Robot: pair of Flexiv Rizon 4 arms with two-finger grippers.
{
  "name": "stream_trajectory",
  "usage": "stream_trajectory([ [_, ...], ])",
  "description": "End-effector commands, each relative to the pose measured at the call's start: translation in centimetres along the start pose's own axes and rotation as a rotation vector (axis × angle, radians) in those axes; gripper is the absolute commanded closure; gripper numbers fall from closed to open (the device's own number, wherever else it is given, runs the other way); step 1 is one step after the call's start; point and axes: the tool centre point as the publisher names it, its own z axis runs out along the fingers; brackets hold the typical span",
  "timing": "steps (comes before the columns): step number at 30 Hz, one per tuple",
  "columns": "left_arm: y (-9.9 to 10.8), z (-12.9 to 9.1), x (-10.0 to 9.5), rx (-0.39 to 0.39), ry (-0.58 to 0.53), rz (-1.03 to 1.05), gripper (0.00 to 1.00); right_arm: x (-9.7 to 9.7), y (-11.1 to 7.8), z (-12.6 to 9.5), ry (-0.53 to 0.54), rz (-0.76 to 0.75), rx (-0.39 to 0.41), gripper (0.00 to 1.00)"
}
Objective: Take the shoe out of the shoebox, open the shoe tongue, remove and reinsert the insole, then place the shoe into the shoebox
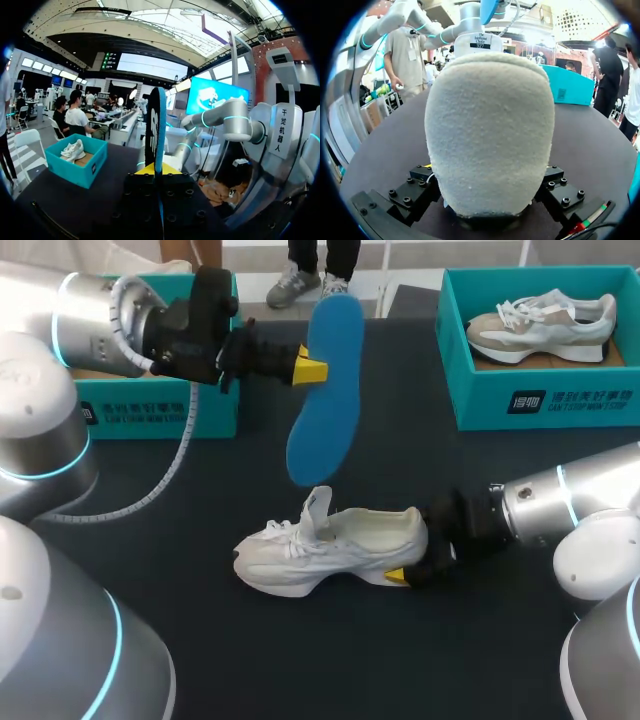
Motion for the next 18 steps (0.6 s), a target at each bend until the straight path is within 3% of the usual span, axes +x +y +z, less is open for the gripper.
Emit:
stream_trajectory([
  [1, -1.4, 0.1, 1.4, 0.074, 0.008, -0.063, 1.0, 0.0, -0.4, 0.6, -0.002, 0.0, 0.005, 1.0],
  [8, -6.9, 0.5, 4.5, 0.183, 0.11, -0.223, 1.0, 0.0, -0.4, 0.6, -0.002, 0.0, 0.005, 1.0],
  [13, -9.3, 1.1, 7.3, 0.232, 0.144, -0.315, 1.0, 0.0, -0.4, 0.6, -0.002, 0.0, 0.005, 1.0],
  [18, -10.8, 1.3, 10.2, 0.229, 0.2, -0.436, 1.0, 0.0, -0.4, 0.6, -0.002, 0.0, 0.005, 1.0],
])
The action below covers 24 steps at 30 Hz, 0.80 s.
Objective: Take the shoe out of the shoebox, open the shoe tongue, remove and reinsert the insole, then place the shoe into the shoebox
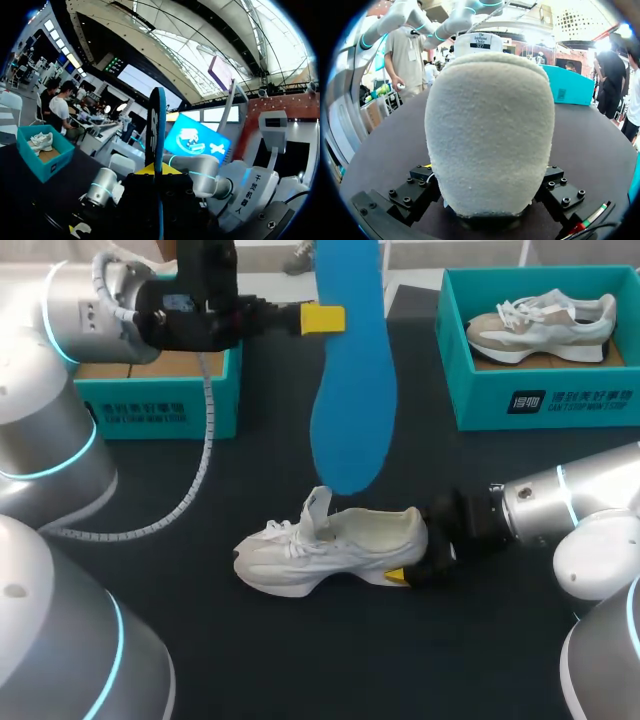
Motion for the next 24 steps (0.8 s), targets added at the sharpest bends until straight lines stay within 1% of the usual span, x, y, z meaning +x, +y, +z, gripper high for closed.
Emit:
stream_trajectory([
  [1, 0.2, 0.8, 2.8, -0.003, 0.005, -0.081, 1.0, 0.0, -0.4, 0.6, -0.002, 0.0, 0.005, 1.0],
  [2, 0.3, 1.0, 3.3, 0.015, 0.003, -0.116, 1.0, 0.0, -0.4, 0.6, -0.002, 0.0, 0.005, 1.0],
  [6, 0.6, 1.7, 4.7, 0.009, 0.008, -0.177, 1.0, 0.0, -0.4, 0.6, -0.002, 0.0, 0.005, 1.0],
  [9, 0.6, 2.2, 5.6, 0.029, 0.002, -0.209, 1.0, 0.0, -0.4, 0.6, -0.002, 0.0, 0.005, 1.0],
  [11, 0.6, 2.5, 6.3, 0.036, 0.022, -0.237, 1.0, 0.0, -0.4, 0.6, -0.002, 0.0, 0.005, 1.0],
  [14, 0.6, 3.0, 7.2, 0.05, 0.094, -0.278, 1.0, 0.0, -0.4, 0.6, -0.002, 0.0, 0.005, 1.0],
  [18, 0.9, 3.4, 7.5, 0.04, 0.106, -0.298, 1.0, 0.0, -0.4, 0.6, -0.002, 0.0, 0.005, 1.0],
  [24, 1.4, 3.6, 8.6, 0.04, 0.113, -0.318, 1.0, 0.0, -0.4, 0.6, -0.002, 0.0, 0.005, 1.0],
])
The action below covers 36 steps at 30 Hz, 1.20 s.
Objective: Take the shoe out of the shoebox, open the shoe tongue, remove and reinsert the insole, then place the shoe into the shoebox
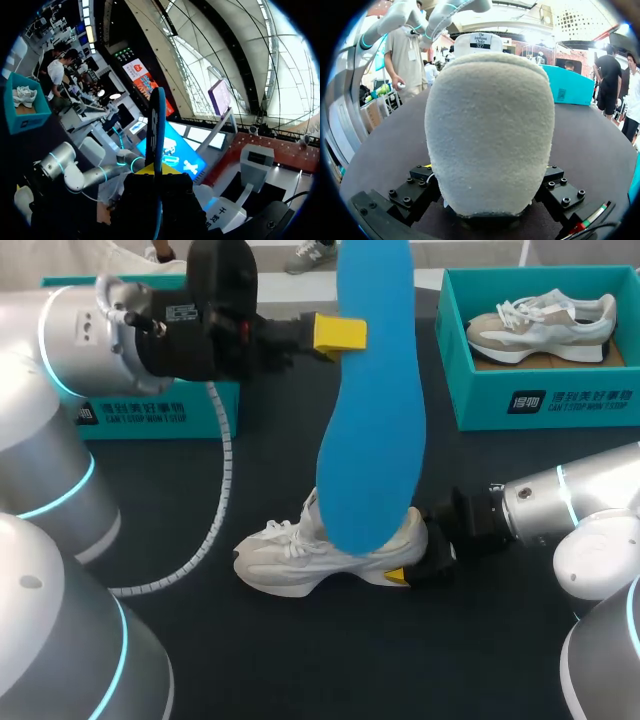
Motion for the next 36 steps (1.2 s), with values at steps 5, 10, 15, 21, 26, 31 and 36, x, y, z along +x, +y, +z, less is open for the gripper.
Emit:
stream_trajectory([
  [5, 1.2, 0.1, 0.3, 0.015, -0.002, -0.012, 1.0, 0.0, -0.4, 0.6, -0.002, 0.0, 0.005, 1.0],
  [10, 1.8, 0.4, 0.4, 0.013, 0.008, -0.04, 1.0, 0.0, -0.4, 0.6, -0.002, 0.0, 0.005, 1.0],
  [15, 1.9, 0.4, 0.4, 0.017, 0.003, -0.041, 1.0, 0.0, -0.4, 0.6, -0.002, 0.0, 0.005, 1.0],
  [21, 1.9, 0.4, 0.4, 0.017, 0.003, -0.041, 1.0, 0.0, -0.4, 0.6, -0.002, 0.0, 0.005, 1.0],
  [26, 1.9, 0.4, 0.4, 0.017, 0.003, -0.041, 1.0, 0.0, -0.4, 0.6, -0.002, 0.0, 0.005, 1.0],
  [31, 1.9, 0.4, 0.4, 0.017, 0.003, -0.041, 1.0, 0.0, -0.4, 0.6, -0.002, 0.0, 0.005, 1.0],
  [36, 1.9, 0.4, 0.4, 0.017, 0.003, -0.041, 1.0, 0.0, -0.4, 0.6, -0.002, 0.0, 0.005, 1.0],
])
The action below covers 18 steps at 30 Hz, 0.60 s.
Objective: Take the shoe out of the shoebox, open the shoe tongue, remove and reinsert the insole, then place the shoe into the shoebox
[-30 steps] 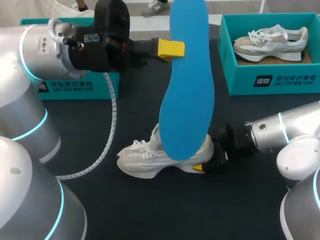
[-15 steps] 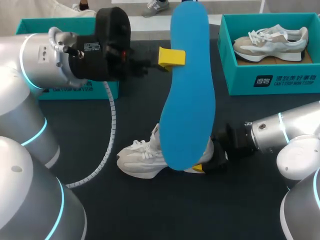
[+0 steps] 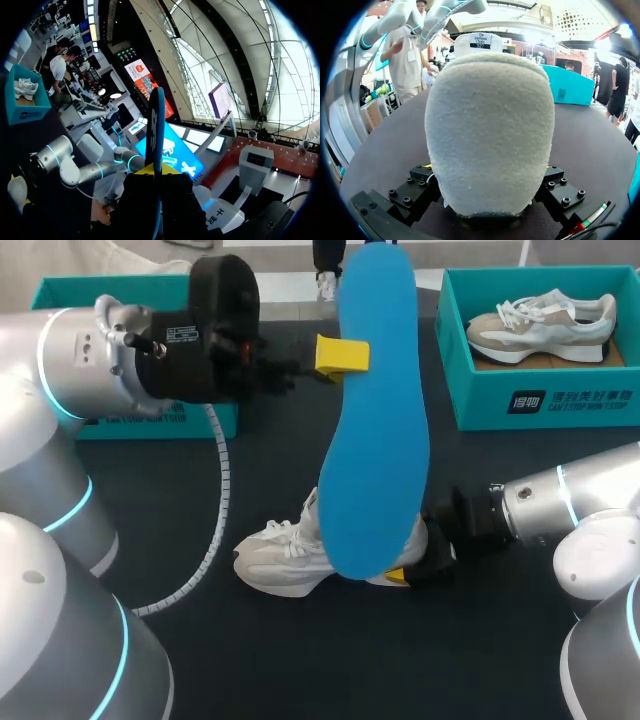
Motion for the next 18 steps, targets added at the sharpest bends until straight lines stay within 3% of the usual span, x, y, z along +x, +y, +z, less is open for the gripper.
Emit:
stream_trajectory([
  [1, 0.22, -0.03, -0.07, 0.003, 0.0, 0.0, 1.0, 0.04, -0.37, 0.62, -0.002, 0.0, 0.005, 1.0],
  [11, 0.22, -0.03, -0.07, 0.003, 0.0, 0.0, 1.0, 0.04, -0.37, 0.62, -0.002, 0.0, 0.005, 1.0],
  [12, 0.22, -0.03, -0.07, 0.003, 0.0, 0.0, 1.0, 0.04, -0.37, 0.62, -0.002, 0.0, 0.005, 0.72],
  [13, 0.22, -0.03, -0.07, 0.003, 0.0, 0.0, 1.0, 0.04, -0.37, 0.62, -0.002, 0.0, 0.005, 0.0],
  [18, 0.22, -0.03, -0.07, 0.003, 0.0, 0.0, 1.0, 0.15, -0.36, 0.41, -0.003, -0.002, 0.0, 0.0],
])
